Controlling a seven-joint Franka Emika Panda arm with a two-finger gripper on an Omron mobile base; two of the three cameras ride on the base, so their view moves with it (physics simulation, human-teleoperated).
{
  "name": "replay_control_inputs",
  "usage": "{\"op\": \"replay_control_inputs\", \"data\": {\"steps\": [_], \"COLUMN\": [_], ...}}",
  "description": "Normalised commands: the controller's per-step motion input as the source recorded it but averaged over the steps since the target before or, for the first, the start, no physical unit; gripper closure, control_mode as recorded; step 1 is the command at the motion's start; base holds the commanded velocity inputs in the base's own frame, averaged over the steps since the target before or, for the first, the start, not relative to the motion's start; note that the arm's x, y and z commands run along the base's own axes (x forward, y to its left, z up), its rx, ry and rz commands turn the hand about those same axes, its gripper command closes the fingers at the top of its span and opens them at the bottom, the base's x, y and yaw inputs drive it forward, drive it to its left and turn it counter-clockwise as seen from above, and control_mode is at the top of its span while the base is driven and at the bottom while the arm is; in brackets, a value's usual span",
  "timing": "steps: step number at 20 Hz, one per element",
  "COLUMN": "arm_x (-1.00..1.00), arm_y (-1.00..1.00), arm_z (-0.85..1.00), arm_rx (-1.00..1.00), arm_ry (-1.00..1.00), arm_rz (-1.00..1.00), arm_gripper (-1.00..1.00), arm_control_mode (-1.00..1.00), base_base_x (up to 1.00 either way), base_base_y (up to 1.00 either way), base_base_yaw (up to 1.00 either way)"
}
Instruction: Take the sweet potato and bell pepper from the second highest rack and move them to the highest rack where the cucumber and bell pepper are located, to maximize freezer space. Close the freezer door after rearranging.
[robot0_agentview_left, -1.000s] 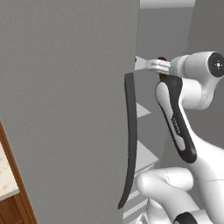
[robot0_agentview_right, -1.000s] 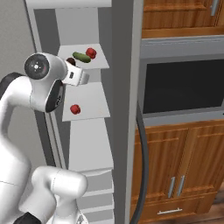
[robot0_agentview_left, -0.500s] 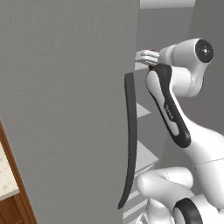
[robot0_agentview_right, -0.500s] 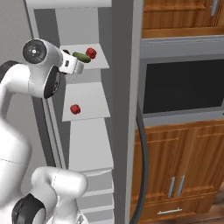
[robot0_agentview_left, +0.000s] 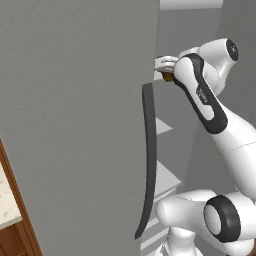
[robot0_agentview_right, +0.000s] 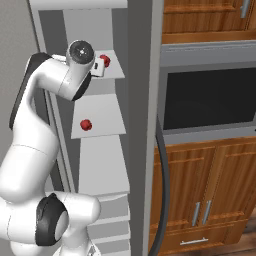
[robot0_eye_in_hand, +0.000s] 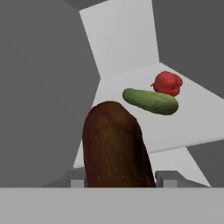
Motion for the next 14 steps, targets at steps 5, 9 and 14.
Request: {"op": "replay_control_inputs", "data": {"steps": [5, 9, 14], "arm_x": [0.47, 0.56, 0.49], "arm_y": [0.13, 0.08, 0.00], "arm_z": [-0.02, -0.06, -0.16], "arm_rx": [-0.20, -0.07, 0.00], "arm_ry": [0.20, 0.08, 0.00], "arm_rz": [0.13, 0.19, 0.25], "arm_gripper": [1.00, 1.00, 1.00], "arm_control_mode": [-1.00, -1.00, -1.00], "base_base_x": [0.00, 0.00, 0.00], "base_base_y": [0.00, 0.00, 0.00], "base_base_yaw": [0.00, 0.00, 0.00]}}
